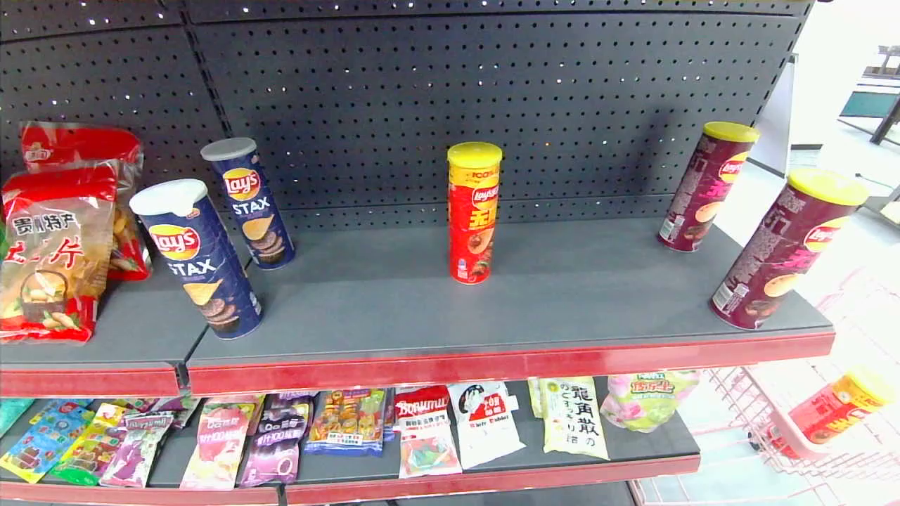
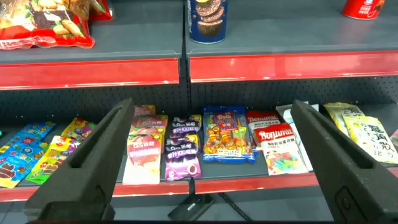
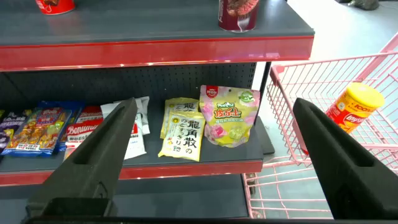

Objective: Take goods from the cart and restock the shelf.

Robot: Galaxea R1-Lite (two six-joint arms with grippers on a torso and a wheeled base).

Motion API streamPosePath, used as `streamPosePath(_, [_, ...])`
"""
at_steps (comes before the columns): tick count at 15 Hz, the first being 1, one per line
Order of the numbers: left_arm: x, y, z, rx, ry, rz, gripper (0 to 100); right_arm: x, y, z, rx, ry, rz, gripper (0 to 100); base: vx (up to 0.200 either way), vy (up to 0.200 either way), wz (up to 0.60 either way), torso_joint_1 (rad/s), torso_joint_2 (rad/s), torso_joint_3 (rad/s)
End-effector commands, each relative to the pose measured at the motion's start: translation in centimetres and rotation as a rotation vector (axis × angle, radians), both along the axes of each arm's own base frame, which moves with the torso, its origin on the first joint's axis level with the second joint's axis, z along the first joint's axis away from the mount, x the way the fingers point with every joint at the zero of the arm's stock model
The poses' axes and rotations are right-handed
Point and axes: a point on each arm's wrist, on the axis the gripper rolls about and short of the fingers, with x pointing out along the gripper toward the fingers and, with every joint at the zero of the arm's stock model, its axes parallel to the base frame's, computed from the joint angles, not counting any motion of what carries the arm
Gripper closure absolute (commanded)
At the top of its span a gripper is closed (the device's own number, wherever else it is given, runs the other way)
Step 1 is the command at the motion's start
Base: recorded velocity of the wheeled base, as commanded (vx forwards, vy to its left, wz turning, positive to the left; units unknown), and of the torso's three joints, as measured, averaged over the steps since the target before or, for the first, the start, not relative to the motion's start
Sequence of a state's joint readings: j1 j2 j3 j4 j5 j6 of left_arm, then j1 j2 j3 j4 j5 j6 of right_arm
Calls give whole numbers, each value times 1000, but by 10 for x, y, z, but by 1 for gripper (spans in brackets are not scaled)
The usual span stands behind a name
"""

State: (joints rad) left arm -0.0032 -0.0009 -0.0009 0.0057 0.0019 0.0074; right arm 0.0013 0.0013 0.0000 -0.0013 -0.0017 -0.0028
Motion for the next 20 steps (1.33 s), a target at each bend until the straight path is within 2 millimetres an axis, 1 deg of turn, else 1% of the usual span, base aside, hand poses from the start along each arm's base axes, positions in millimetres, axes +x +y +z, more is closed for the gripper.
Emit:
streamPosePath(1, [0,0,0,0,2,1,0,0,0,0,0,0,0,0,0,-200,0,-2,7,2])
streamPosePath(20, [0,0,0,2,1,0,0,0,0,0,-2,0,2,0,0,-200,0,4,3,1])
